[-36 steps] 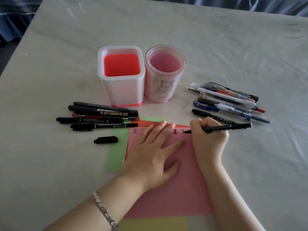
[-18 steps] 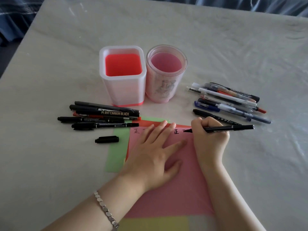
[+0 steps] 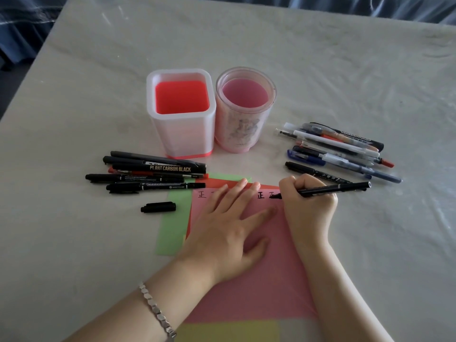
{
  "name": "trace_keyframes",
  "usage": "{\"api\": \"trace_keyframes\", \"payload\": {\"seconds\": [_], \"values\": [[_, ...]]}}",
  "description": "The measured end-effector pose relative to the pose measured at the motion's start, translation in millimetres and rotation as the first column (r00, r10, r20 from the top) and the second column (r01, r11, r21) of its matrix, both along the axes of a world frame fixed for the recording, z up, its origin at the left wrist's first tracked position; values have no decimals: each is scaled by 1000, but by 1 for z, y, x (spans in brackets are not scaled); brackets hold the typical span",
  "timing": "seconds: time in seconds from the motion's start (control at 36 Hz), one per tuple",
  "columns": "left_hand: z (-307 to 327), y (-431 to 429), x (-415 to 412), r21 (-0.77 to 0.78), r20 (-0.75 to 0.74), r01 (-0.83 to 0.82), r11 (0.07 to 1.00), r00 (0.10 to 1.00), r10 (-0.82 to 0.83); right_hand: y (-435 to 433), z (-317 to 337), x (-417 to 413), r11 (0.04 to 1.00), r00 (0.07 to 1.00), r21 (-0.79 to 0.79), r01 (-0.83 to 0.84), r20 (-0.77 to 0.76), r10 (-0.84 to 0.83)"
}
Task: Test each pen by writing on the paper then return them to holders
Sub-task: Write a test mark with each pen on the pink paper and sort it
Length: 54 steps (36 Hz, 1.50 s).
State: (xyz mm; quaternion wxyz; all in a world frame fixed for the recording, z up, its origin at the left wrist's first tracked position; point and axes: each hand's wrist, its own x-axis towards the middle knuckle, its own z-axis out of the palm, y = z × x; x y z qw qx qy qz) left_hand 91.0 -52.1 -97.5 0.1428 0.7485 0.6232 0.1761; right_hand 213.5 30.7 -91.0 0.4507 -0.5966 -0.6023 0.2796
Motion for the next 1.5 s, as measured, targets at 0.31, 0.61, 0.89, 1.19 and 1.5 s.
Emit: {"api": "trace_keyframes", "payload": {"seconds": [0.31,0.61,0.89,1.19,1.5], "values": [[-3,0,-1,21,-10,12,1000,1000,-12,2,0,2,995,994,-14,100,-36,-101],[0,-3,-2,90,107,4,996,994,-13,-11,17,17,980,939,-176,88,-313,-141],[20,-23,-38,277,121,-259,925,965,234,-38,41,25,941,957,-314,-125,-288,31],[17,-61,-100,232,-122,-299,926,935,333,-59,59,16,906,956,-347,-242,-243,162],[47,-61,-57,-24,373,-418,908,839,396,-69,73,19,901,913,-294,-319,-350,209]]}}
